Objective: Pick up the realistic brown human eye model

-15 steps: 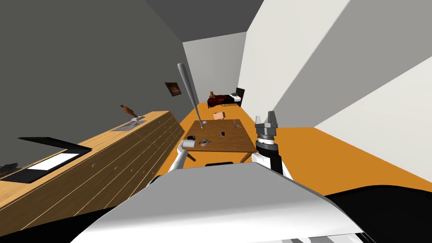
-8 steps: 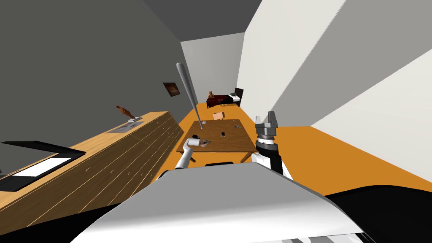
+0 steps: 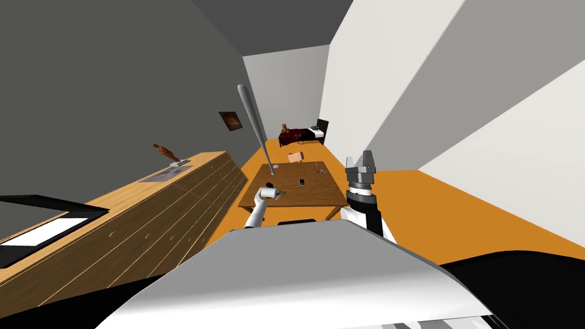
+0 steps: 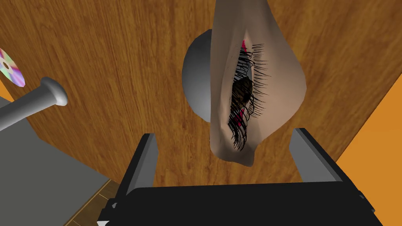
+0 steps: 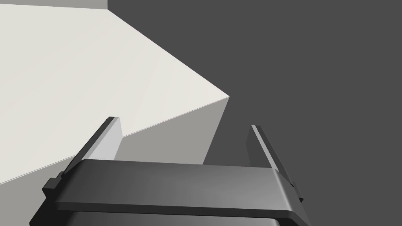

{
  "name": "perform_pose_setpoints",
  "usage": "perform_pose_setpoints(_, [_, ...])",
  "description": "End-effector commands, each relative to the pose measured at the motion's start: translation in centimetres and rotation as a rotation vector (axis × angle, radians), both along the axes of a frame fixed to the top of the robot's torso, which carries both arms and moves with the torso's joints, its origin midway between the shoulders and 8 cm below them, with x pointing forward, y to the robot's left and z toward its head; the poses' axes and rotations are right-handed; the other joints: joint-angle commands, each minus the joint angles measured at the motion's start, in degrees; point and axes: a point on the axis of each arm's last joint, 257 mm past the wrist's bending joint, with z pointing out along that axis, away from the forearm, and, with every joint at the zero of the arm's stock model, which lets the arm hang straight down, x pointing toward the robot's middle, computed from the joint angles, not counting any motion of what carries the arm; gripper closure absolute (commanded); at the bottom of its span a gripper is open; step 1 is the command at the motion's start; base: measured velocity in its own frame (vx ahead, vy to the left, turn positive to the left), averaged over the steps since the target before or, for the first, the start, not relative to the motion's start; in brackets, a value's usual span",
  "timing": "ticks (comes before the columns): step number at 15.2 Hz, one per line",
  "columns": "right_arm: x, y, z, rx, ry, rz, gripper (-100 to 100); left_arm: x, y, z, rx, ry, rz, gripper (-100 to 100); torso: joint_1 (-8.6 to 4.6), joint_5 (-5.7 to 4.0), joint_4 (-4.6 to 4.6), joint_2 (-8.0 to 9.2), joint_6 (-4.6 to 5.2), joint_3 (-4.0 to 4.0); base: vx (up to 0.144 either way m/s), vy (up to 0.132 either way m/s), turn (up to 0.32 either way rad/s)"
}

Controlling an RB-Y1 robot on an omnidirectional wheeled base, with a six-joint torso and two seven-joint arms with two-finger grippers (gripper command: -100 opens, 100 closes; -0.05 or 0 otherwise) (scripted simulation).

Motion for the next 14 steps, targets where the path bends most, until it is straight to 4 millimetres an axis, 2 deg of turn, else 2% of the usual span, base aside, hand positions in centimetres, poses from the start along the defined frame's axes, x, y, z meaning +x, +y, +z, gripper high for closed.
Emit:
perform_pose_setpoints(1, [0.0, 0.0, 0.0, 0.000, 0.000, 0.000, 0, -0.2, 0.4, -0.6, -0.001, -0.004, 0.004, -100, 0.00, 0.00, 0.00, 0.00, 0.00, 0.00, 0.044, -0.003, -0.037])
perform_pose_setpoints(3, [0.0, 0.0, 0.0, 0.000, 0.000, 0.000, 0, -0.4, 0.7, -1.2, -0.001, -0.005, 0.008, -100, -0.02, 0.00, -0.02, -0.07, 0.00, -0.04, 0.045, -0.004, -0.036])
perform_pose_setpoints(4, [0.0, 0.0, 0.0, 0.000, 0.000, 0.000, 0, -0.3, 0.5, -0.9, -0.001, -0.002, 0.006, -100, -0.01, 0.00, -0.02, -0.09, 0.00, -0.05, 0.028, -0.001, -0.007])
perform_pose_setpoints(5, [0.0, 0.0, 0.0, 0.000, 0.000, 0.000, 0, -0.3, 0.5, -1.0, -0.001, -0.004, 0.006, 100, -0.01, 0.00, -0.01, -0.06, 0.00, -0.04, 0.010, 0.000, 0.001])
perform_pose_setpoints(9, [0.0, 0.0, 0.0, 0.000, 0.000, 0.000, 0, -0.3, 0.5, -1.0, -0.001, -0.003, 0.007, 100, 0.00, 0.00, 0.03, 0.06, 0.02, 0.04, 0.000, 0.000, 0.000])
perform_pose_setpoints(12, [0.0, 0.0, 0.0, 0.000, 0.000, 0.000, 0, 0.2, -0.2, 0.4, 0.000, -0.003, -0.003, 100, 0.00, -0.01, 0.07, 0.22, -0.01, 0.13, -0.043, 0.003, 0.052])
perform_pose_setpoints(14, [0.0, 0.0, 0.0, 0.000, 0.000, 0.000, 0, 0.2, -0.1, 0.3, 0.000, -0.006, -0.003, 100, -0.01, 0.00, 0.09, 0.33, 0.00, 0.19, -0.044, 0.000, 0.019])
